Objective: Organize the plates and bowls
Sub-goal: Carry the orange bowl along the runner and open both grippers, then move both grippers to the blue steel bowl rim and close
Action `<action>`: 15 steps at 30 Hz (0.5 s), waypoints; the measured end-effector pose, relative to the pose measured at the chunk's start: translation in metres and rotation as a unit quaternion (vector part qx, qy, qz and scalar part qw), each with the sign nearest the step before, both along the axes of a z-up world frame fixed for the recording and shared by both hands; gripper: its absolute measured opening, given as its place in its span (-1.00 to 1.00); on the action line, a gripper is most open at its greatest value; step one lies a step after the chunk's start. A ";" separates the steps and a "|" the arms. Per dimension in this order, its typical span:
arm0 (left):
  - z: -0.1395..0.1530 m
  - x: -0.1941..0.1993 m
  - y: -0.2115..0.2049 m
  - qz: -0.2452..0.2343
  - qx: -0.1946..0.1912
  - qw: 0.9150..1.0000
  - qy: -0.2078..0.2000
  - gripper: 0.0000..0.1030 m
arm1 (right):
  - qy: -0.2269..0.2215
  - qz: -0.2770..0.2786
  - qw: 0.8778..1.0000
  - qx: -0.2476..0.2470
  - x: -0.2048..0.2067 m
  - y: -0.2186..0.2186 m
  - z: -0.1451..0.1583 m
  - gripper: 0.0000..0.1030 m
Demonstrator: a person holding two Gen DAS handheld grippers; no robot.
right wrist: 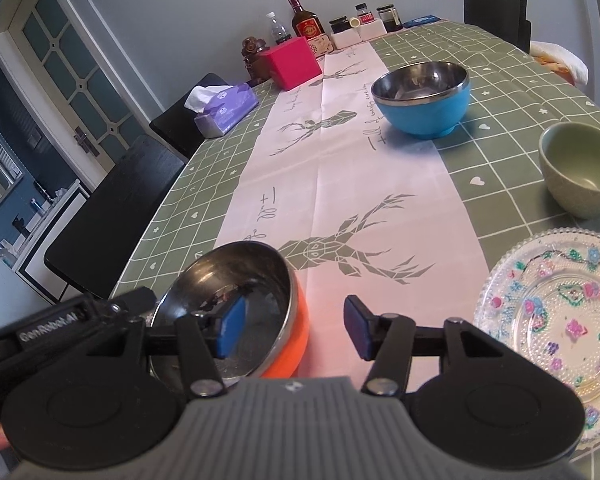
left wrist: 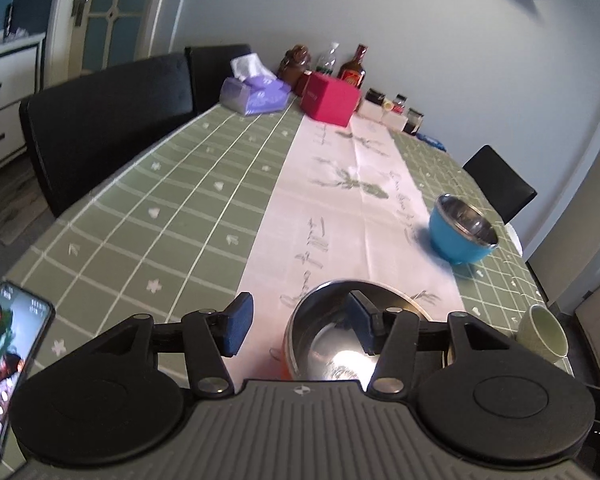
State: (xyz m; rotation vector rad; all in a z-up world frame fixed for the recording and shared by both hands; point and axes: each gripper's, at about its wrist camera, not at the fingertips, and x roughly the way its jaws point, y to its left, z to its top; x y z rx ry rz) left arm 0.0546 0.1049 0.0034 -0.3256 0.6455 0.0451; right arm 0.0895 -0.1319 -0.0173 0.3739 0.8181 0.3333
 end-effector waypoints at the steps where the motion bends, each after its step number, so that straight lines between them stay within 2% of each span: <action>1: 0.004 0.001 -0.002 -0.008 0.002 1.000 -0.006 0.26 | 0.000 0.000 1.000 -0.001 0.001 -0.002 0.001 0.06; 4: 0.015 0.004 -0.012 -0.033 0.008 0.999 -0.018 0.28 | -0.006 0.000 1.000 -0.005 0.001 -0.007 0.006 0.08; 7: 0.022 0.008 -0.024 -0.060 0.013 0.998 -0.020 0.28 | -0.015 -0.003 1.000 -0.012 0.002 -0.015 0.012 0.28; 15: 0.031 0.031 -0.063 -0.155 -0.017 0.988 0.005 0.28 | -0.030 -0.020 0.999 -0.033 0.010 -0.047 0.028 0.37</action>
